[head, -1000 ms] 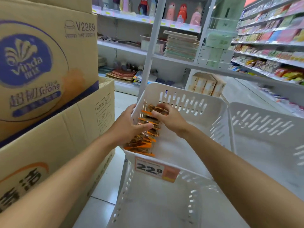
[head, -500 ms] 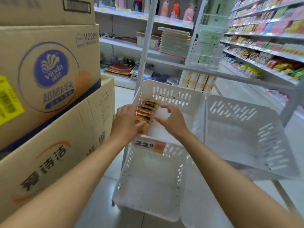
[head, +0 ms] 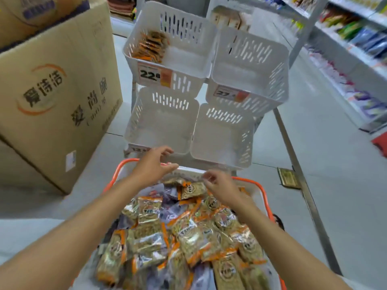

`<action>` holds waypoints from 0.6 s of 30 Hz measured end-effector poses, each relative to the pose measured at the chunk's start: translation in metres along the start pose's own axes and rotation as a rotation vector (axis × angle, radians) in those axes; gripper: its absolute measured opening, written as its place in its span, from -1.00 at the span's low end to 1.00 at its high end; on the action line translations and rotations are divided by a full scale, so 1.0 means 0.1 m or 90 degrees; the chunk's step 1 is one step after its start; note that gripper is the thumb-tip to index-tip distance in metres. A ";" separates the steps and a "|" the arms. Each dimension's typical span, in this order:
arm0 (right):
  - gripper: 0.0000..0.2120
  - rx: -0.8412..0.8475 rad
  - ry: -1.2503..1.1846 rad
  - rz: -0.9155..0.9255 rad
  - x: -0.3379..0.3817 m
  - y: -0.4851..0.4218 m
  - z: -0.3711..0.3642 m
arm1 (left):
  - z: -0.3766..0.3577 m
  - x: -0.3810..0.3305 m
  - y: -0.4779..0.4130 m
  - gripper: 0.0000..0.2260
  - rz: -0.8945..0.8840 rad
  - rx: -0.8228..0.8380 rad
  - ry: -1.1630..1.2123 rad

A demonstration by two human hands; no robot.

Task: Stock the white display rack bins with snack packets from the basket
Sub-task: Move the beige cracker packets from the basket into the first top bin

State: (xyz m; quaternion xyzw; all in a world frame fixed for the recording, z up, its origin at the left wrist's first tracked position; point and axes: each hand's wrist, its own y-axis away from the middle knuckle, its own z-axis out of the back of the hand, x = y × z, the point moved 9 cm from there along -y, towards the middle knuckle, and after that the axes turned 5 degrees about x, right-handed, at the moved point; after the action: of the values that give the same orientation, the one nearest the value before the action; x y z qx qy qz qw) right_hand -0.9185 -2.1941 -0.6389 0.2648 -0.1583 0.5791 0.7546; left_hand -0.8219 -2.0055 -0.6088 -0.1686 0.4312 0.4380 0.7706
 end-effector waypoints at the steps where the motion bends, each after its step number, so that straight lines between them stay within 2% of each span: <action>1: -0.81 0.006 0.002 0.013 -0.04 0.07 -0.10 | -0.08 0.08 0.07 -0.56 0.014 0.002 0.014; 3: -0.67 0.037 0.060 0.078 -0.01 0.11 -0.32 | -0.20 0.20 0.17 -0.59 0.032 0.007 0.023; 4: -0.64 0.061 0.137 0.103 0.00 0.11 -0.45 | -0.24 0.23 0.21 -0.62 0.037 0.009 0.028; 6: -0.76 0.074 0.265 0.111 -0.03 0.08 -0.55 | -0.26 0.27 0.27 -0.66 0.041 0.004 0.049; 7: -0.80 0.046 0.267 0.105 -0.07 0.06 -0.50 | -0.24 0.27 0.29 -0.68 0.039 -0.008 0.058; 10: -0.81 -0.100 0.091 0.043 -0.18 0.14 -0.10 | -0.24 0.26 0.33 -0.73 0.084 -0.046 0.119; 12: -0.84 -0.162 -0.062 0.024 -0.12 0.28 0.12 | -0.55 0.22 0.37 -0.75 0.177 0.049 0.320; 14: -0.84 -0.098 -0.160 0.056 0.09 0.40 0.11 | -0.98 0.11 0.43 -0.73 0.252 0.166 0.517; 16: -0.83 0.030 -0.186 0.085 0.30 0.54 -0.07 | -1.06 0.16 0.35 -0.72 0.262 0.088 0.518; 18: -0.77 0.068 -0.213 0.056 0.30 0.62 -0.19 | -0.88 0.32 0.30 -0.68 0.262 -0.033 0.436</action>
State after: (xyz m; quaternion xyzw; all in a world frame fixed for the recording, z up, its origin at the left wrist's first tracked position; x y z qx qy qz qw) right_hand -0.9704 -2.1482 -0.6244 0.3896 -0.2622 0.5672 0.6766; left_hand -0.8839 -2.0281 -0.6810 -0.2344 0.6768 0.5122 0.4739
